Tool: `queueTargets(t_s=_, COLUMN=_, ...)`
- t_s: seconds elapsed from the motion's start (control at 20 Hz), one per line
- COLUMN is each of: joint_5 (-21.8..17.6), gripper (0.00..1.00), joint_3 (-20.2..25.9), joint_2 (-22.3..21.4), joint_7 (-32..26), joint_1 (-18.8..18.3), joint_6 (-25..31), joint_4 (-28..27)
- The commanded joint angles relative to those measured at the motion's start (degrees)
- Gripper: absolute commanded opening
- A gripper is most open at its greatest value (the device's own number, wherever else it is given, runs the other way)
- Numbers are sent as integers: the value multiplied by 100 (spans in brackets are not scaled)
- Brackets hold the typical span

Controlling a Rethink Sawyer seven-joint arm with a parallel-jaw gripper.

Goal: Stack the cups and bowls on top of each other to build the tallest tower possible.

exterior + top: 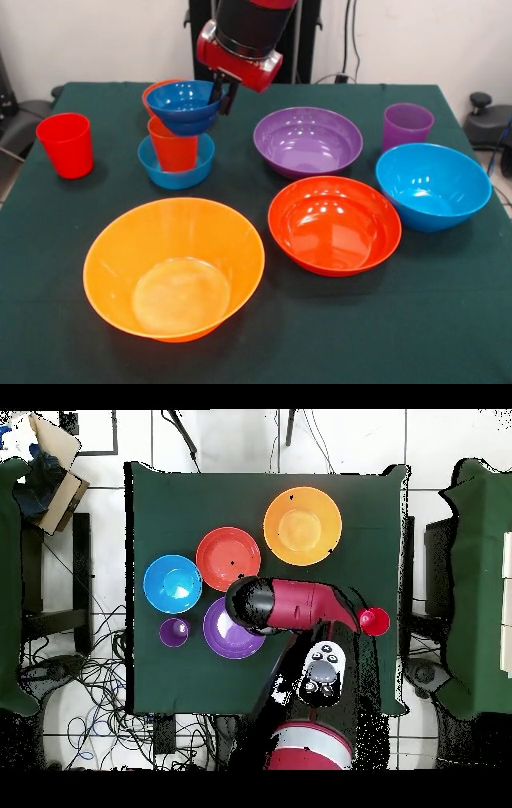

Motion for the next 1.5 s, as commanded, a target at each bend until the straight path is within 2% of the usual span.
queueTargets(t_s=0.05, joint_5=-8, gripper=0, joint_3=108, joint_2=289, joint_7=1029, joint_1=174, joint_6=-450, joint_4=142)
queueTargets(t_s=0.65, joint_5=20, gripper=0, joint_3=17, joint_2=317, joint_7=808, joint_1=148, joint_6=-532, joint_4=133)
queueTargets(t_s=1.25, joint_5=34, gripper=0, joint_3=66, joint_2=154, joint_7=639, joint_1=78, joint_6=-447, joint_4=301)
queueTargets(t_s=1.5, joint_5=52, gripper=0, joint_3=104, joint_2=200, joint_7=704, joint_1=80, joint_6=-608, joint_4=386)
